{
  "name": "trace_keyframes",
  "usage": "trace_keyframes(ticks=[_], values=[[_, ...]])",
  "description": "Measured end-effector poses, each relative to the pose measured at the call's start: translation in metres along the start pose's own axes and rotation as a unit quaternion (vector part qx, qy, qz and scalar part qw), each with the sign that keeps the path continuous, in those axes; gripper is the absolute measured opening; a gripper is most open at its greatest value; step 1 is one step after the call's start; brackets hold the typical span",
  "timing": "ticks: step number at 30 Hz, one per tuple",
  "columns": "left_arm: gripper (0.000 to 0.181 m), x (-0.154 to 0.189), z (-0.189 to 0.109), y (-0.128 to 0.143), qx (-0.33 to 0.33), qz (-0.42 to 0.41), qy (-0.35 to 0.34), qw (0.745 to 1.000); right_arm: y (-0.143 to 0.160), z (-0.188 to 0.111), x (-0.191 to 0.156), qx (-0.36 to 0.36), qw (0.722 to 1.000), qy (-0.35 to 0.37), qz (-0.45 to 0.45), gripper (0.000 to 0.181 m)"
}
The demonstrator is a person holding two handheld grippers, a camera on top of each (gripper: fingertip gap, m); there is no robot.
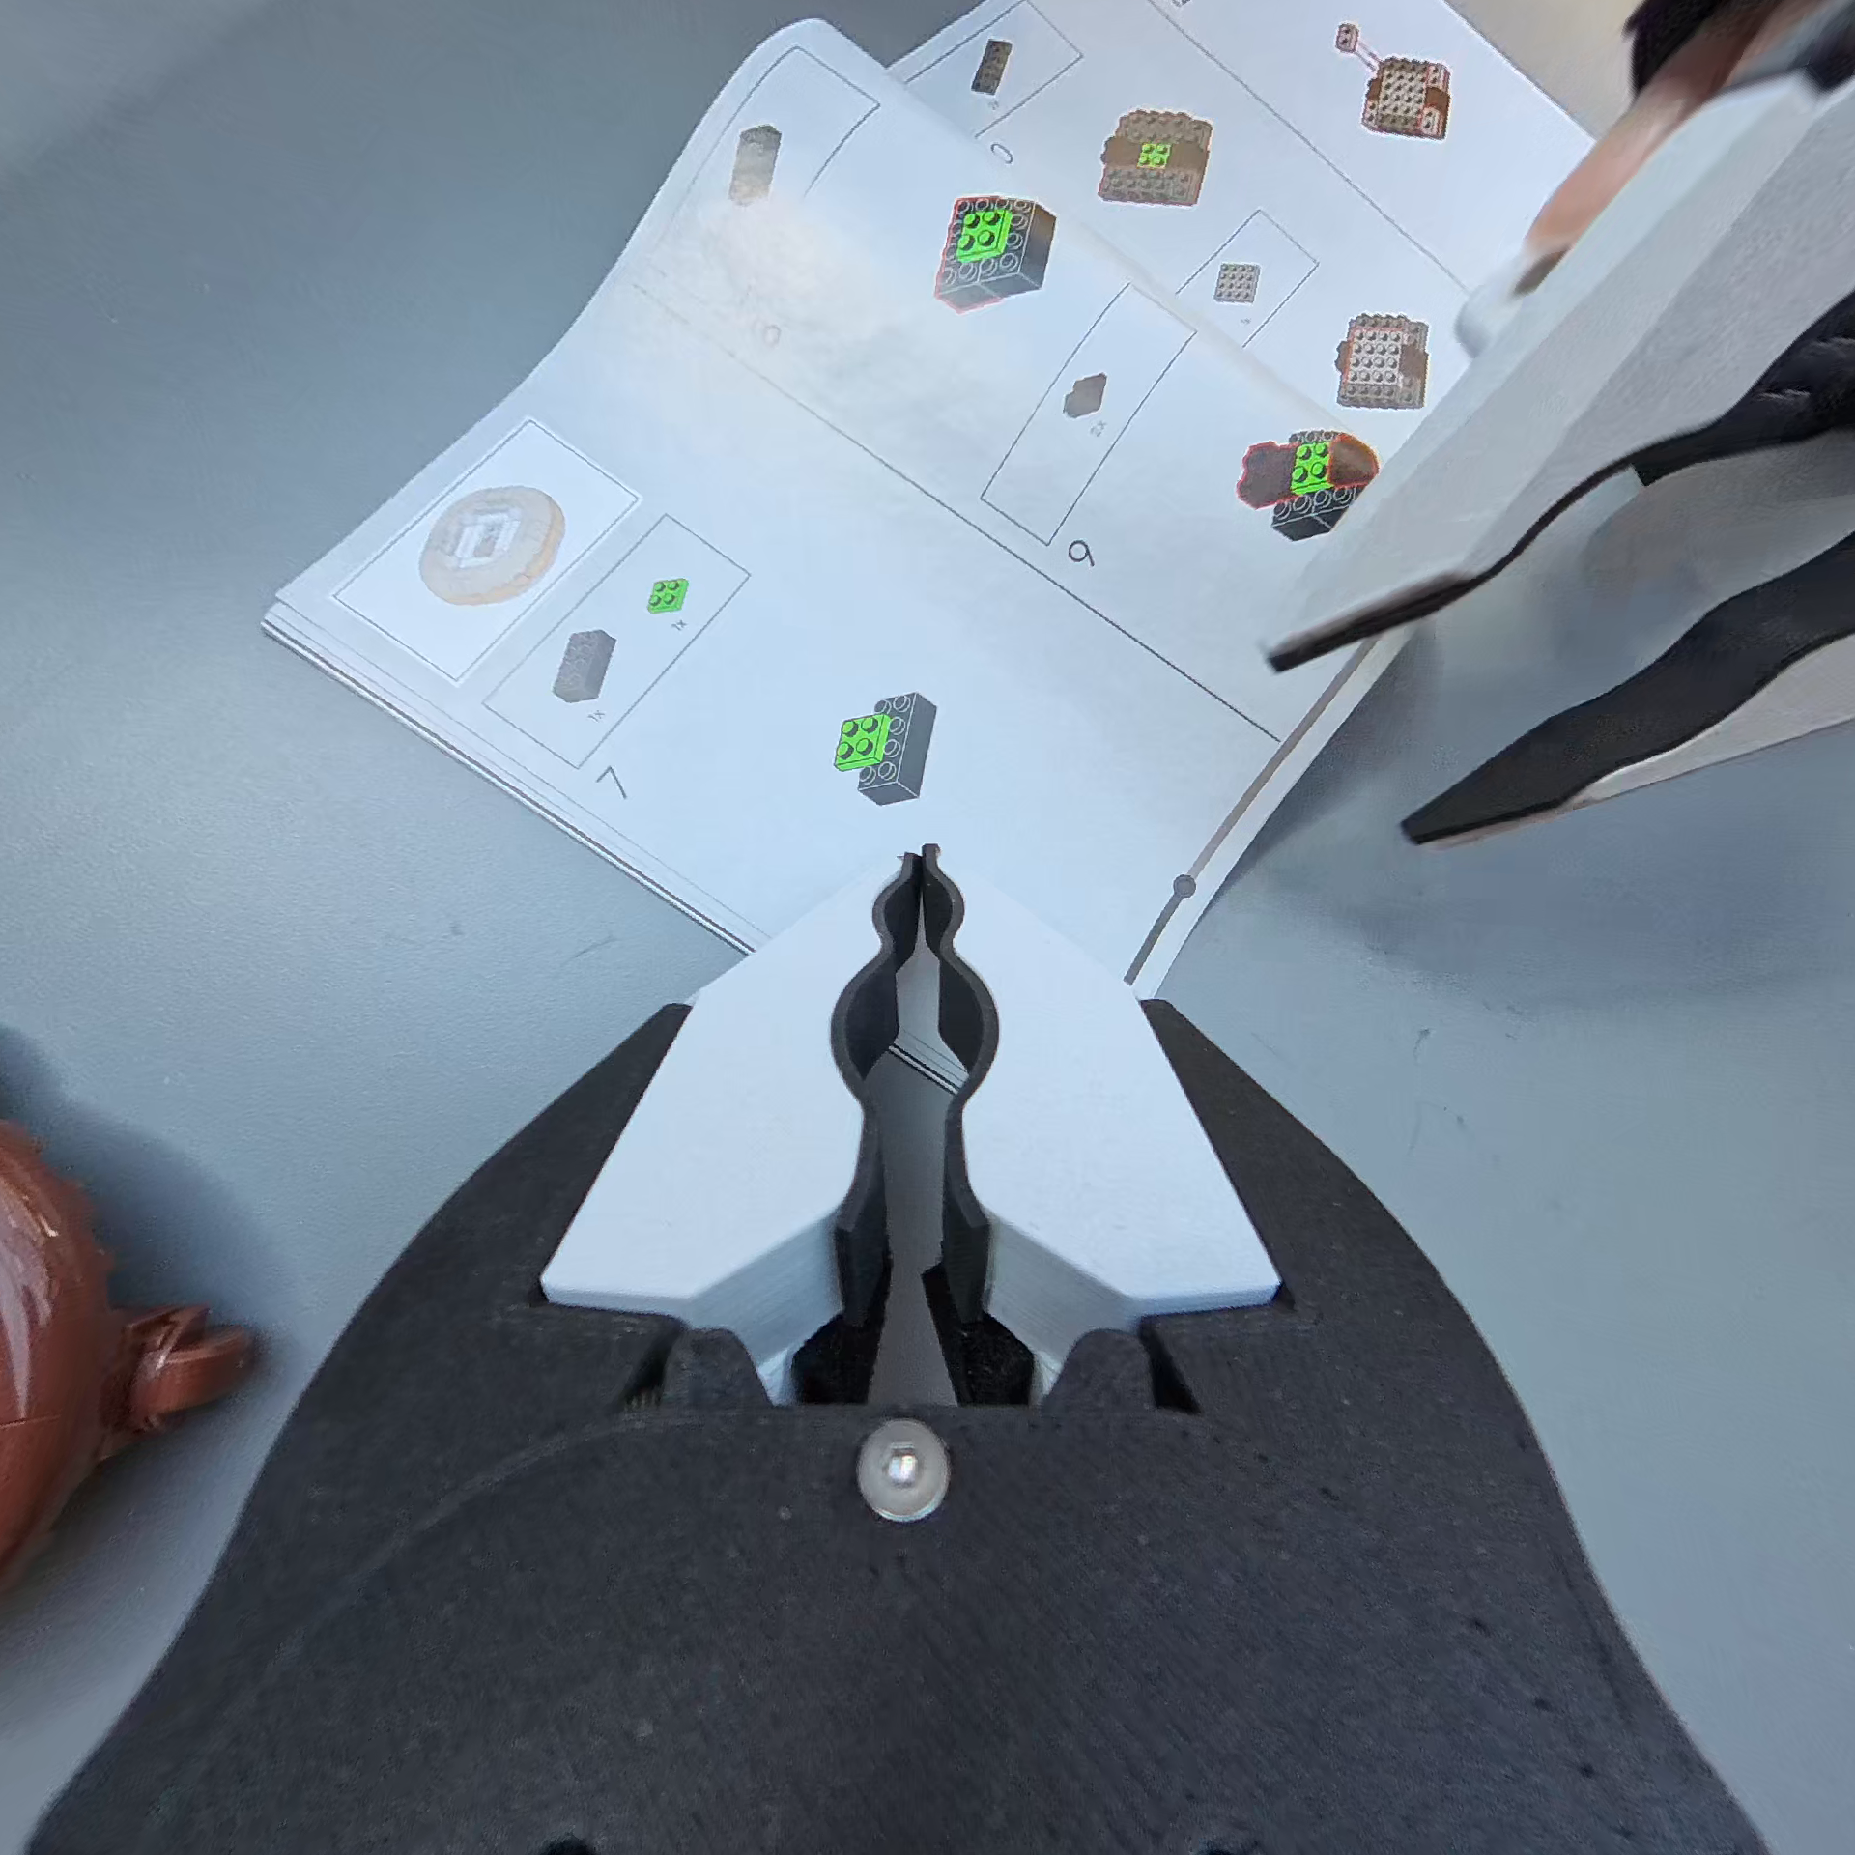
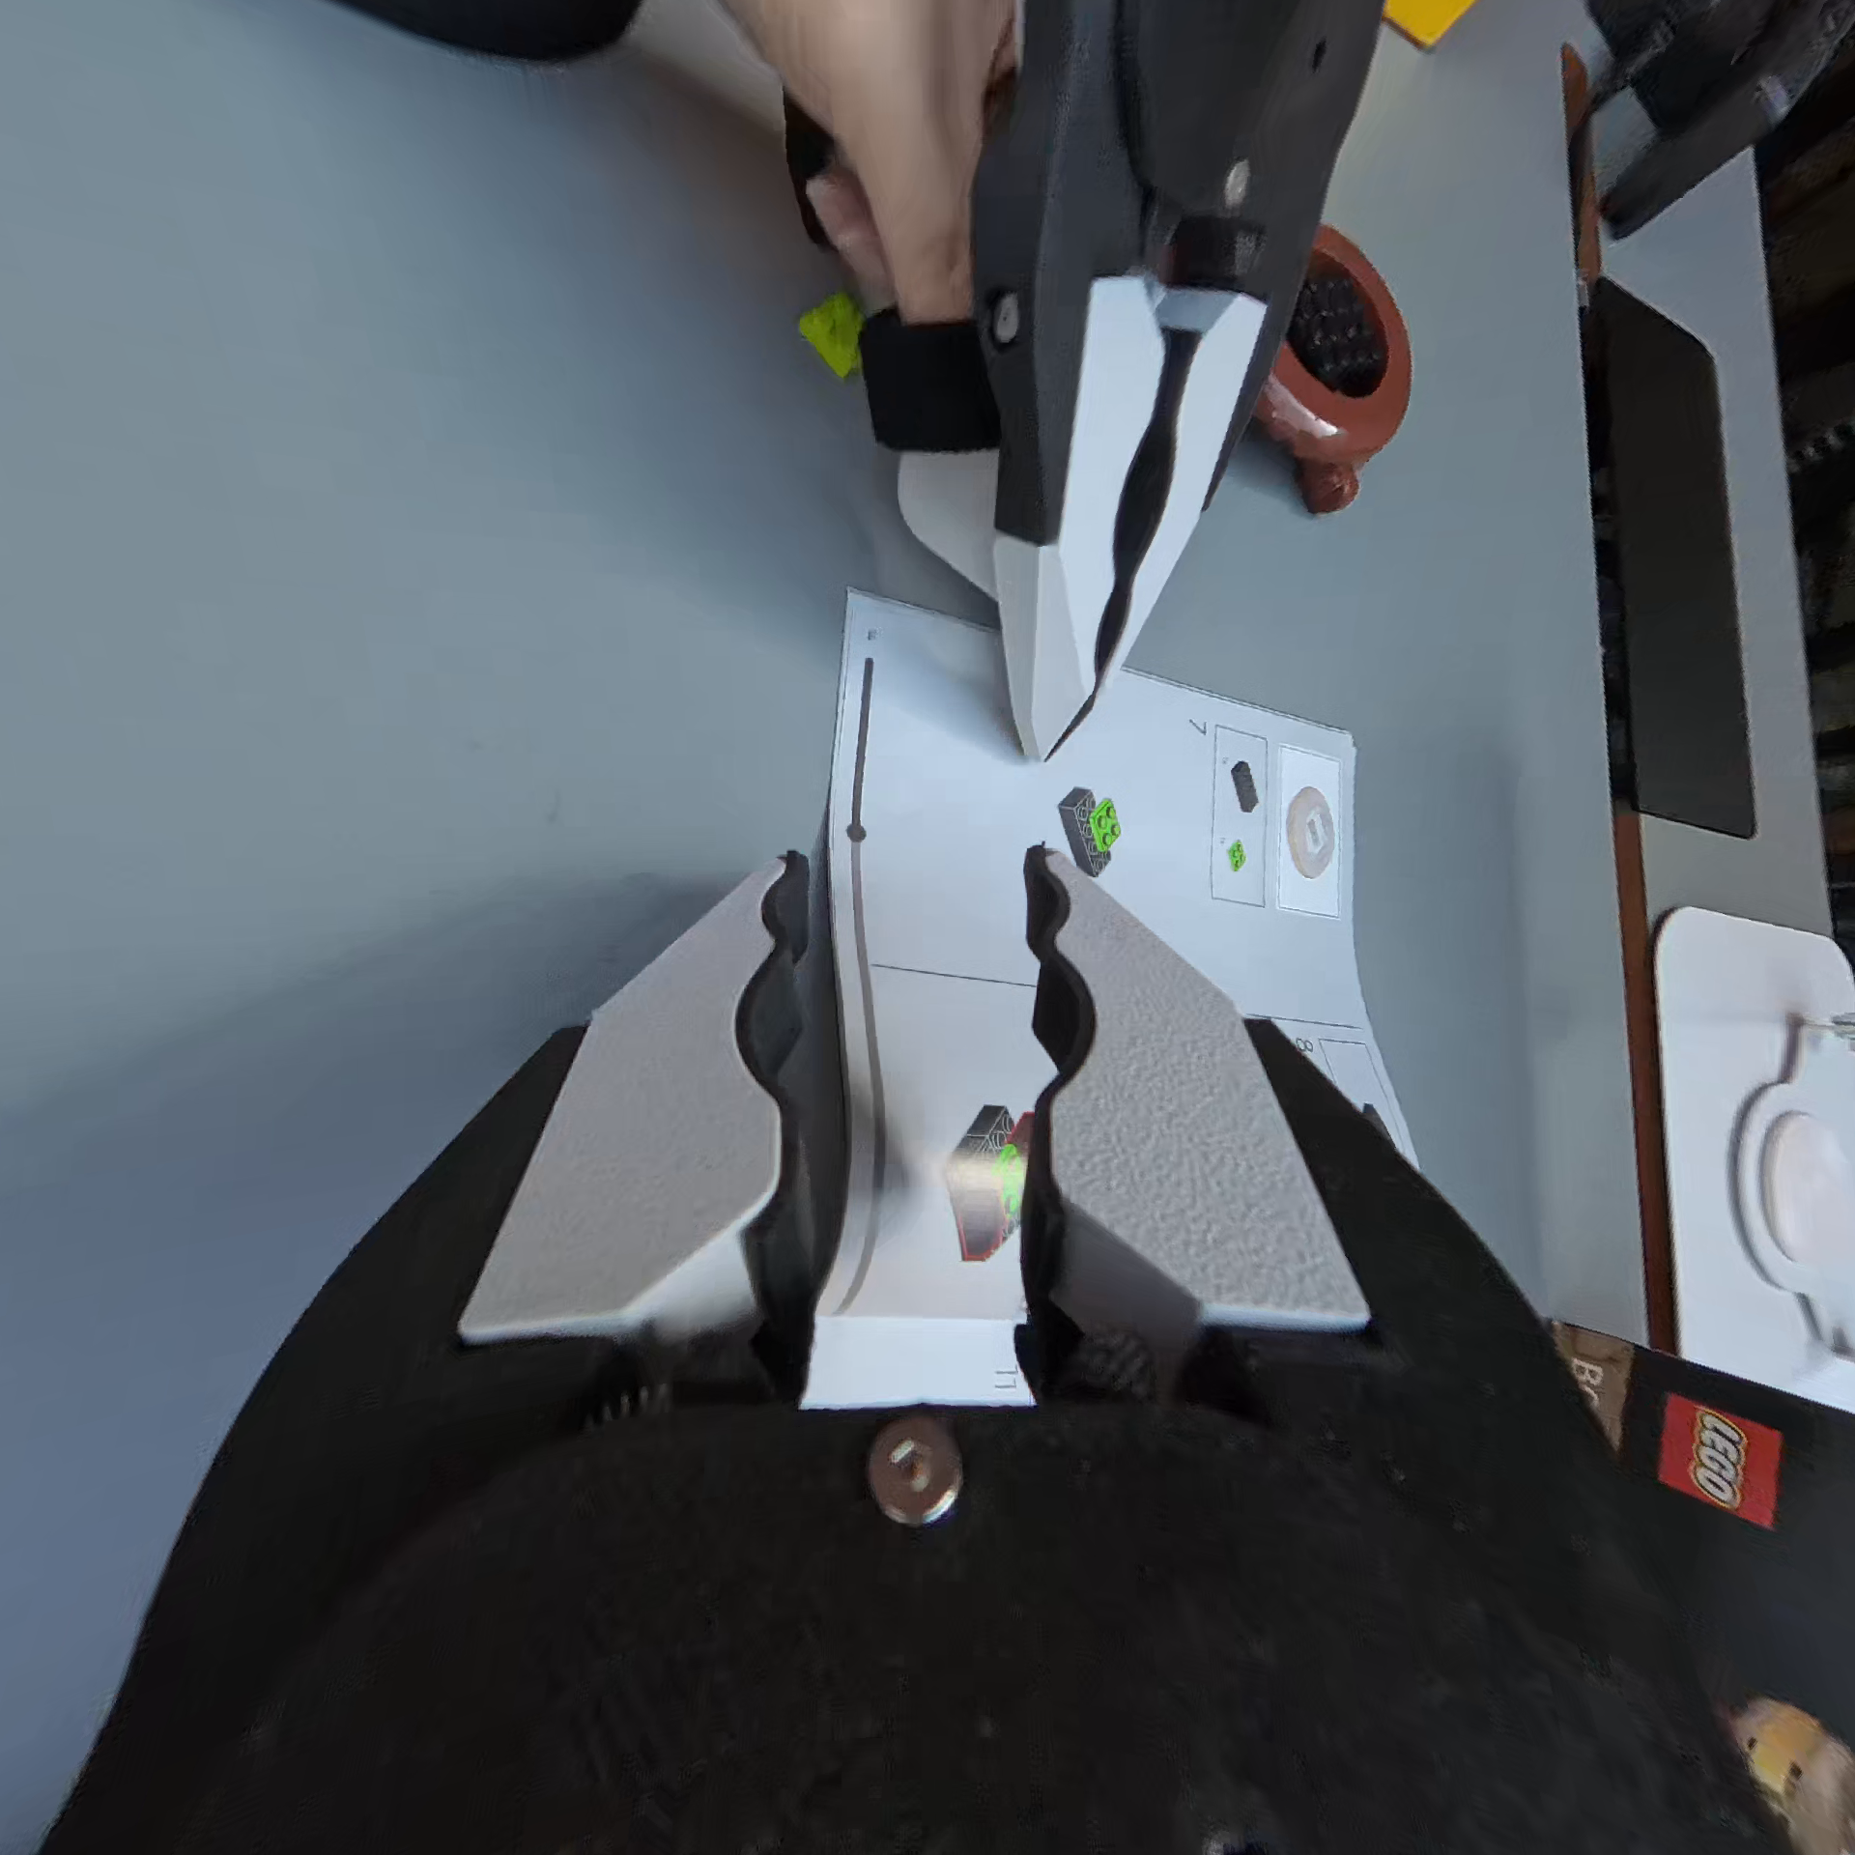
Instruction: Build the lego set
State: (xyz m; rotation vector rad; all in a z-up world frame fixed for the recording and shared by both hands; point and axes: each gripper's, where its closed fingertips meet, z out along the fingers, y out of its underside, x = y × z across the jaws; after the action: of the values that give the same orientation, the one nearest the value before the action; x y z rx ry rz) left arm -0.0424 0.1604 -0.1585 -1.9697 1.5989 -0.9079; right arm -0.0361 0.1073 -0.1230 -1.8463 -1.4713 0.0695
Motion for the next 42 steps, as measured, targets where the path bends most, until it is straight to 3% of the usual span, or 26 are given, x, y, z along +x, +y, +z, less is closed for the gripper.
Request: trace_keyframes(ticks=[2, 9, 13, 16, 20, 23, 28, 34, 42], values=[[0.000, 0.000, 0.000, 0.000, 0.002, 0.001, 0.001, 1.000, 0.006, 0.009, -0.001, -0.007, 1.000, 0.027, 0.004, 0.042], [0.000, 0.000, 0.000, 0.000, 0.003, 0.012, -0.002, 1.000, 0.001, 0.009, 0.008, 0.041, 0.993, 0.013, 0.105, 0.041], [0.000, 0.000, 0.000, 0.000, 0.012, -0.002, 0.011, 1.000, 0.016, -0.007, 0.051, 0.033, 0.983, -0.024, 0.180, 0.062], [0.000, 0.000, 0.000, 0.000, 0.018, -0.015, 0.021, 1.000, 0.042, -0.017, 0.082, -0.028, 0.980, -0.057, 0.191, 0.063], [0.000, 0.000, 0.000, 0.000, 0.020, -0.011, 0.019, 1.000, 0.070, -0.015, 0.098, -0.129, 0.960, -0.137, 0.208, 0.064], [0.000, 0.000, 0.000, 0.000, 0.019, -0.007, 0.016, 1.000, 0.064, -0.001, 0.108, -0.135, 0.948, -0.179, 0.227, 0.063], [0.000, 0.000, 0.000, 0.000, 0.023, -0.008, 0.016, 1.000, 0.023, 0.039, 0.119, -0.074, 0.947, -0.227, 0.217, 0.050], [0.000, 0.000, -0.001, 0.000, 0.025, -0.009, 0.019, 0.999, 0.018, 0.081, 0.129, -0.057, 0.954, -0.234, 0.179, 0.032], [0.000, 0.000, -0.001, 0.000, 0.027, -0.013, 0.027, 0.999, 0.016, 0.100, 0.134, -0.012, 0.959, -0.226, 0.173, 0.039]])
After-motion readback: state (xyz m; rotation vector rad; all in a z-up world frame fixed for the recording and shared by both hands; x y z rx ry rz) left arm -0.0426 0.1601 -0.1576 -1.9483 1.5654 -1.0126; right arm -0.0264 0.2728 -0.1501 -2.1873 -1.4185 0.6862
